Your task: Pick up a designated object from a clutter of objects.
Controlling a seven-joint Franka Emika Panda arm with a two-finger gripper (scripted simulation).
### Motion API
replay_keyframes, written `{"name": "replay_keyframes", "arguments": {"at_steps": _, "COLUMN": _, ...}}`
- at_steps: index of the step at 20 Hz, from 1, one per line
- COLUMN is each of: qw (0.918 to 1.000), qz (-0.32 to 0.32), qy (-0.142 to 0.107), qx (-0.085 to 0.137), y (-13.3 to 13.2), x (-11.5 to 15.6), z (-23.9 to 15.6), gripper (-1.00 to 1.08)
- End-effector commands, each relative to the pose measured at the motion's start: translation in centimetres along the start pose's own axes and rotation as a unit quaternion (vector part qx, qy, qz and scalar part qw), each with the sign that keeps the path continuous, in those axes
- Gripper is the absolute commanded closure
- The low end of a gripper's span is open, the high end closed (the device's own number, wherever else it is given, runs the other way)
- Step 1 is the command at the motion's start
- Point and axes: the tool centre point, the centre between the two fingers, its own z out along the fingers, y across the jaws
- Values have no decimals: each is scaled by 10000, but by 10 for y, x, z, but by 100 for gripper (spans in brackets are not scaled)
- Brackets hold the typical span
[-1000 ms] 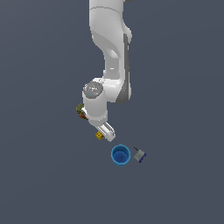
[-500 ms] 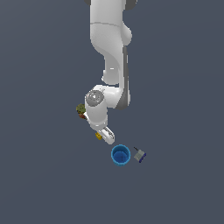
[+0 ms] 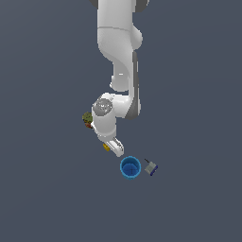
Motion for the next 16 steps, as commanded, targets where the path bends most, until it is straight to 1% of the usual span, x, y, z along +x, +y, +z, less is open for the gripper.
{"name": "replay_keyframes", "arguments": {"at_steps": 1, "qw": 10000, "qz": 2, "qy": 1, "qx": -1, "y": 0, "x": 0, "z": 0, "gripper": 108}}
{"name": "replay_keyframes", "arguments": {"at_steps": 9, "qw": 10000, "qz": 2, "qy": 1, "qx": -1, "y": -1, "x": 2, "z": -7, "gripper": 108}}
{"name": "replay_keyframes", "arguments": {"at_steps": 16, "qw": 10000, "qz": 2, "qy": 1, "qx": -1, "y": -6, "x": 9, "z": -41, "gripper": 108}}
